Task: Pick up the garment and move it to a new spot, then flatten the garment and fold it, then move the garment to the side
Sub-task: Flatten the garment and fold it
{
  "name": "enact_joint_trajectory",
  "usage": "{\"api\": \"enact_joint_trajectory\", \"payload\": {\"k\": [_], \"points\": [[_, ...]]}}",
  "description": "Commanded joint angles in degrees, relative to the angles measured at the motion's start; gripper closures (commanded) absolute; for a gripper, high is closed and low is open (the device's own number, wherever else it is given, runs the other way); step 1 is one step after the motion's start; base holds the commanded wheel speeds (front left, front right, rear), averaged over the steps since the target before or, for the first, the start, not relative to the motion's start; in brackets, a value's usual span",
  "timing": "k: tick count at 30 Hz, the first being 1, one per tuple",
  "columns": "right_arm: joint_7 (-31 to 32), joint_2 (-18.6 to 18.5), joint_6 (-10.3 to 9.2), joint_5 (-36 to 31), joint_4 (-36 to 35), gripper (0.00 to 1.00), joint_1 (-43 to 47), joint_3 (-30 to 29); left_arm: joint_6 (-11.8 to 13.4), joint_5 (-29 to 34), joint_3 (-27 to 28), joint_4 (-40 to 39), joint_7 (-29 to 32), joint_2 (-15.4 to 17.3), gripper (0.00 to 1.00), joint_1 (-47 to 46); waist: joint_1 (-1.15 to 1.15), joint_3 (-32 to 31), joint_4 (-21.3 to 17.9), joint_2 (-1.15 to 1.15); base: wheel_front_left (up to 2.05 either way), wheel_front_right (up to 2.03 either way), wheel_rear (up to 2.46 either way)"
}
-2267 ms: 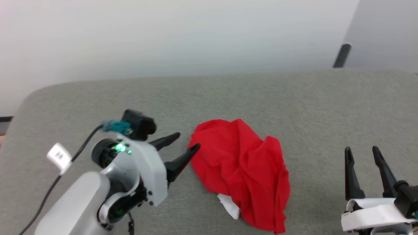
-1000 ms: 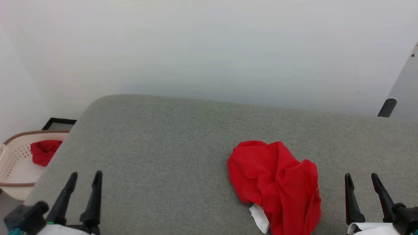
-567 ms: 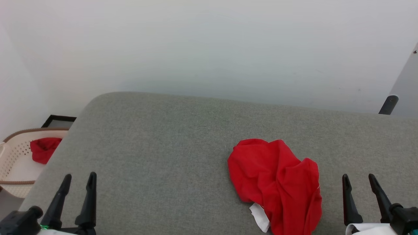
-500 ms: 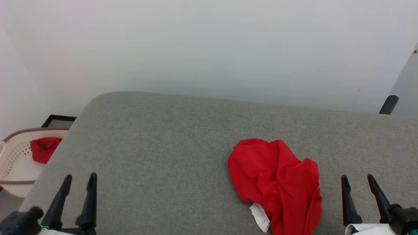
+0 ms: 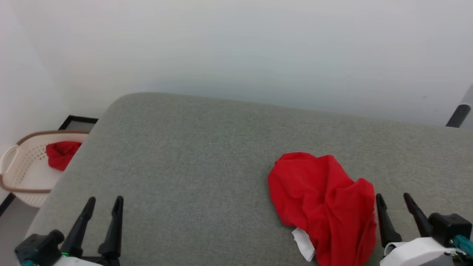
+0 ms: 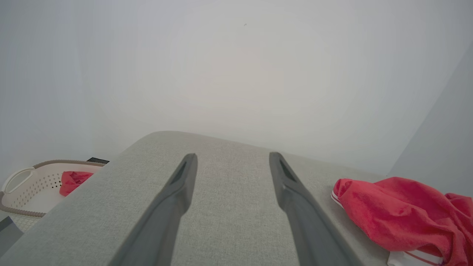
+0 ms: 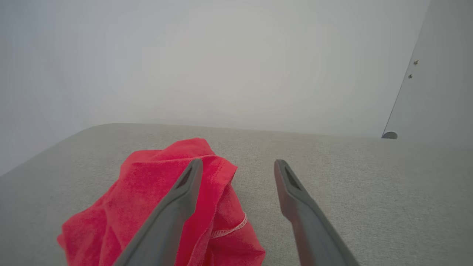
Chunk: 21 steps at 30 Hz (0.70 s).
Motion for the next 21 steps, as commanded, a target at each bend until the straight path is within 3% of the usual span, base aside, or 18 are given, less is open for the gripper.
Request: {"api": "enact_joint_trajectory", "payload": {"k": [1, 16, 17, 18, 20, 21], "points": [[2.2, -0.2, 0.00, 1.5, 0.5, 0.00, -1.1, 0.4, -0.2, 0.5, -0.4, 0.1, 0.1, -0.3, 0.00, -0.8, 0.00, 1.1, 1.3, 0.00, 0.00, 0.00, 0.00], [22.0, -0.6, 0.00, 5.3, 5.5, 0.00, -6.0, 1.4, -1.6, 1.1, -2.8, 2.2, -0.2, -2.2, 0.00, -4.6, 0.00, 6.3, 5.3, 0.00, 0.00, 0.00, 0.00], [23.4, -0.5, 0.00, 5.5, 5.7, 0.07, -6.2, 1.0, -1.7, 1.1, -2.9, 2.4, -0.3, -2.4, 0.00, -4.8, 0.00, 6.5, 5.4, 0.00, 0.00, 0.00, 0.00], [24.8, -0.4, 0.00, 5.4, 5.8, 0.40, -6.4, 0.8, -1.7, 1.1, -3.0, 2.5, -0.3, -2.6, 0.00, -5.1, 0.00, 6.7, 5.5, 0.00, 0.00, 0.00, 0.00], [27.8, 0.0, 0.00, 5.8, 5.8, 0.76, -6.7, 0.5, -1.9, 1.3, -3.0, 2.8, -0.4, -2.8, 0.00, -5.4, 0.00, 6.9, 5.5, 0.00, 0.00, 0.00, 0.00], [29.0, 0.1, 0.01, 6.0, 5.4, 1.00, -7.0, 0.2, -2.0, 1.3, -3.0, 3.0, -0.4, -2.9, 0.00, -5.5, 0.00, 7.1, 5.5, 0.00, 0.00, 0.00, 0.00]]}}
